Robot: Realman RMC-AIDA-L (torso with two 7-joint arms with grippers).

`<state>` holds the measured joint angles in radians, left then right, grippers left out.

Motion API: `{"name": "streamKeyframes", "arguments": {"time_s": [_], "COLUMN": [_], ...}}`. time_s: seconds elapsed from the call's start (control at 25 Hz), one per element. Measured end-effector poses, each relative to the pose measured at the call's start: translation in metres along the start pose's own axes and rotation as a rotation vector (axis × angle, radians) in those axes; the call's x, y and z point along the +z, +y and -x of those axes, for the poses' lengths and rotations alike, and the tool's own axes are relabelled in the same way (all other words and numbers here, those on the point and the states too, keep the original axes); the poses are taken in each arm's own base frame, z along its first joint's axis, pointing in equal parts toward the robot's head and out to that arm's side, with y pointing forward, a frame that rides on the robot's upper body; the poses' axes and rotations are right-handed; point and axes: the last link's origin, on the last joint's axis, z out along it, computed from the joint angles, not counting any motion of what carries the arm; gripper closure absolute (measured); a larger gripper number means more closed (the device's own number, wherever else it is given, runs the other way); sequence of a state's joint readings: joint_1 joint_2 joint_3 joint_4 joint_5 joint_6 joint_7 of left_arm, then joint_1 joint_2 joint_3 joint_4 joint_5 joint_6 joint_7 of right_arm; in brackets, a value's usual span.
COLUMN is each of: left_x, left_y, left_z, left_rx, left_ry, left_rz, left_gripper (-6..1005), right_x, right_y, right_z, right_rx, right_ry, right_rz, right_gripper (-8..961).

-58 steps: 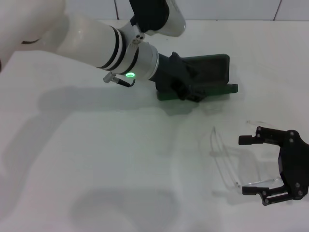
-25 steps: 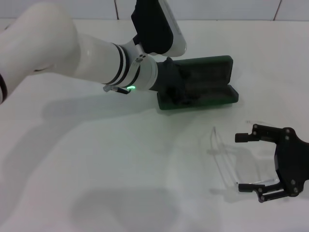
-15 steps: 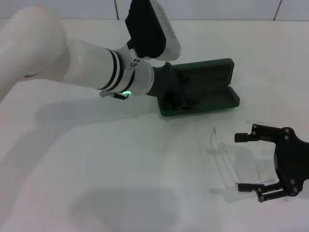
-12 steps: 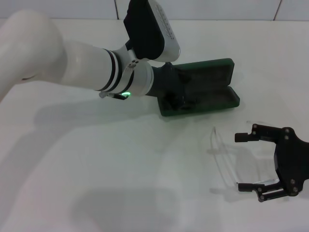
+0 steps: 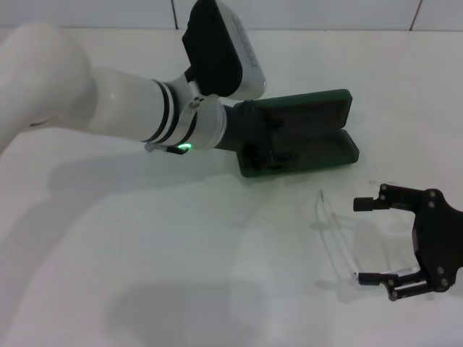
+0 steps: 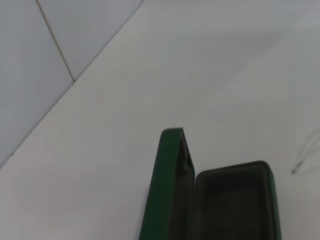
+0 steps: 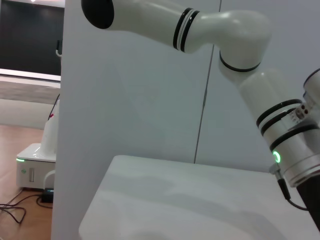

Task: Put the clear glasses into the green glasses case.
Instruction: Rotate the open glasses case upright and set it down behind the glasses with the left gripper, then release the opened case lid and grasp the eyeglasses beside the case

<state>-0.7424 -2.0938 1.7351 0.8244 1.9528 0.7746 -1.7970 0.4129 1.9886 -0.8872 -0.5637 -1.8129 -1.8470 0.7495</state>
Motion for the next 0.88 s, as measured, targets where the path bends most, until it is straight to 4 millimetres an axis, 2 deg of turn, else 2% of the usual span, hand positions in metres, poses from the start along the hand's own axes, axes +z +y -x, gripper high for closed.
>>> {"name": "streamKeyframes", "arguments": {"time_s": [0.32, 0.72, 0.88], "left_x": [-0.013, -0.026, -0.038], "left_y": [0.009, 0.017, 0.017], "left_z": [0.013, 0.013, 0.009], "left_rx": [0.02, 0.015, -0.006], "left_ry": [0.047, 0.1, 0.191], "left_rz": [-0.03, 0.001, 0.035], "left_gripper": [377, 378, 378], "right_x": [0.002, 0.006, 0.006], "right_y": [-0.007, -0.014, -0.016], "right_z": [0.006, 0.01, 0.011], "right_rx": [-0.021, -0.024, -0.019], "right_ry": [-0.012, -0.013, -0.009], "right_rz": [0.013, 0.027, 0.028], "right_gripper": [159, 162, 163]}}
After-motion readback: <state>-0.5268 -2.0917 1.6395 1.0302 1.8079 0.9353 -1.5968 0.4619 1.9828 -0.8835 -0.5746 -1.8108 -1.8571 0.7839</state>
